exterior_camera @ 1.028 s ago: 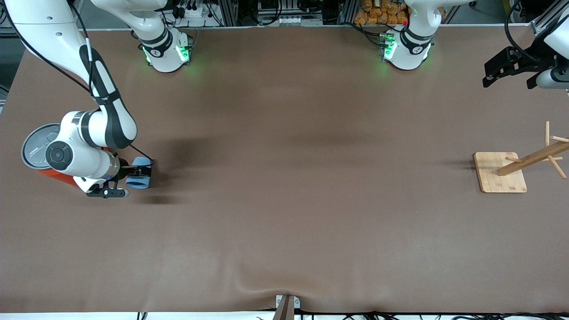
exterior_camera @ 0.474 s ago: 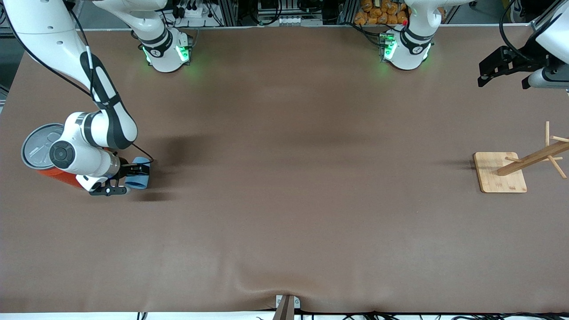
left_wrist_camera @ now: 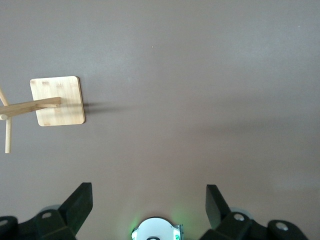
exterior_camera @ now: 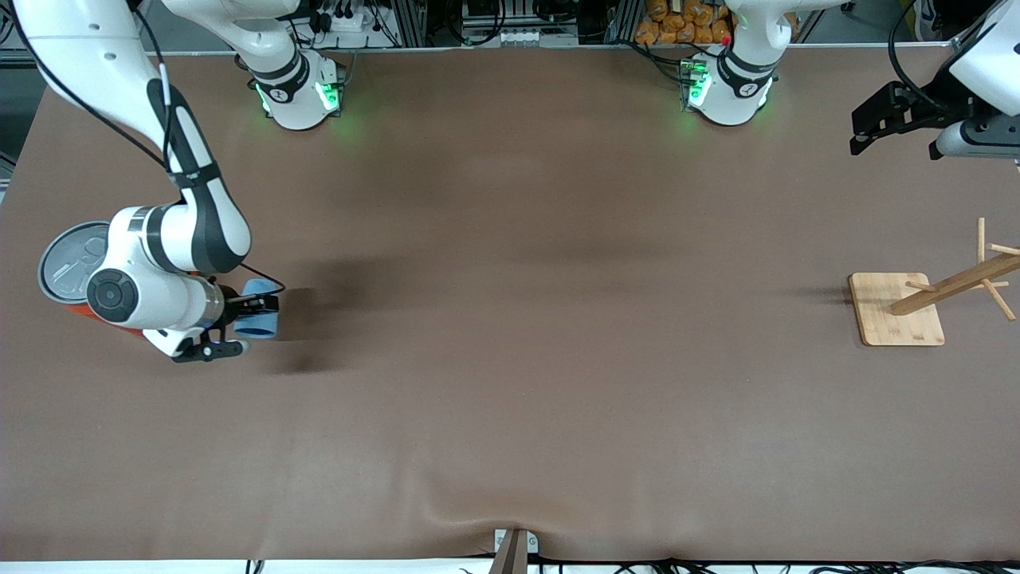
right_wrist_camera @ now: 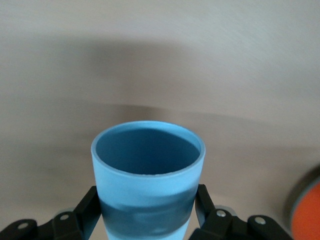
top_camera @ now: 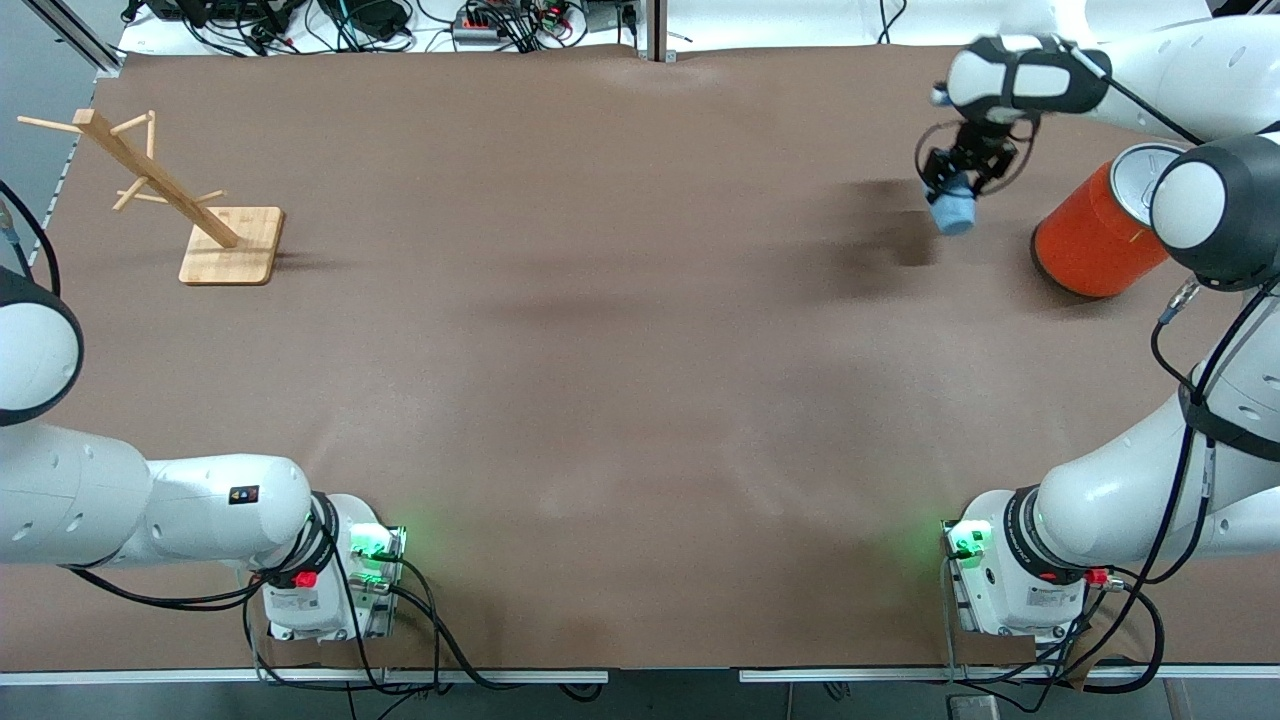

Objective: Flip cup
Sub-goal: 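Close the right gripper on the blue cup and lift it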

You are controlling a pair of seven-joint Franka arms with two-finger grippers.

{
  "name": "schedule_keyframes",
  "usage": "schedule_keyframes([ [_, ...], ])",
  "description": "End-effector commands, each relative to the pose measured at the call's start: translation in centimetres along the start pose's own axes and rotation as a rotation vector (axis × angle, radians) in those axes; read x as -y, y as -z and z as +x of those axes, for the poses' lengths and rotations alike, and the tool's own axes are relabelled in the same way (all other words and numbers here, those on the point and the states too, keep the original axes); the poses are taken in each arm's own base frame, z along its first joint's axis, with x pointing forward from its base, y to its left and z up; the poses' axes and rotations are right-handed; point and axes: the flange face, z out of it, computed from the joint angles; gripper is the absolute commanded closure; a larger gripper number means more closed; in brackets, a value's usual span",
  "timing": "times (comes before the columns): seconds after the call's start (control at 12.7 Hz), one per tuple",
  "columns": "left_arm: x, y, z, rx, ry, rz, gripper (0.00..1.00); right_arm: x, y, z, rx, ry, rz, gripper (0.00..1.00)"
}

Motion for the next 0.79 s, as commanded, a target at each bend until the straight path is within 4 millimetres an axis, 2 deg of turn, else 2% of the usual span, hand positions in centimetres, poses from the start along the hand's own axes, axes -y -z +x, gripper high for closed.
schedule_keyframes([
  [0.0,0.0,0.3,-0.2,-0.008,0.003,0.020,0.00,6.1,3.4,1.7,-0.048,0.142,0.026,0.91],
  [0.08,0.0,0.2,-0.1,-0.006,0.003,0.019,0.00,7.8,3.0,2.2,-0.056,0.256,0.036,0.88],
  [0.16,0.0,0.2,-0.1,-0.006,0.003,0.019,0.00,10.7,2.7,2.4,-0.071,0.338,0.048,0.88],
  [0.24,-0.1,0.2,-0.1,-0.005,0.001,0.020,0.00,13.1,3.1,2.6,-0.103,0.382,0.055,0.88],
  [0.4,-0.1,0.2,0.0,-0.008,-0.001,0.019,0.00,18.4,2.6,2.9,-0.165,0.485,0.046,0.88],
  [0.47,-0.2,0.3,0.0,-0.009,-0.002,0.019,0.00,20.2,2.6,3.1,-0.184,0.530,0.028,0.88],
  [0.63,-0.4,-0.3,0.5,-0.005,-0.005,0.019,0.00,25.2,4.0,3.4,-0.225,0.682,-0.038,0.90],
  [0.71,-0.9,-0.5,0.5,-0.002,-0.014,0.020,0.00,28.3,3.7,2.8,-0.230,0.767,-0.073,0.90],
])
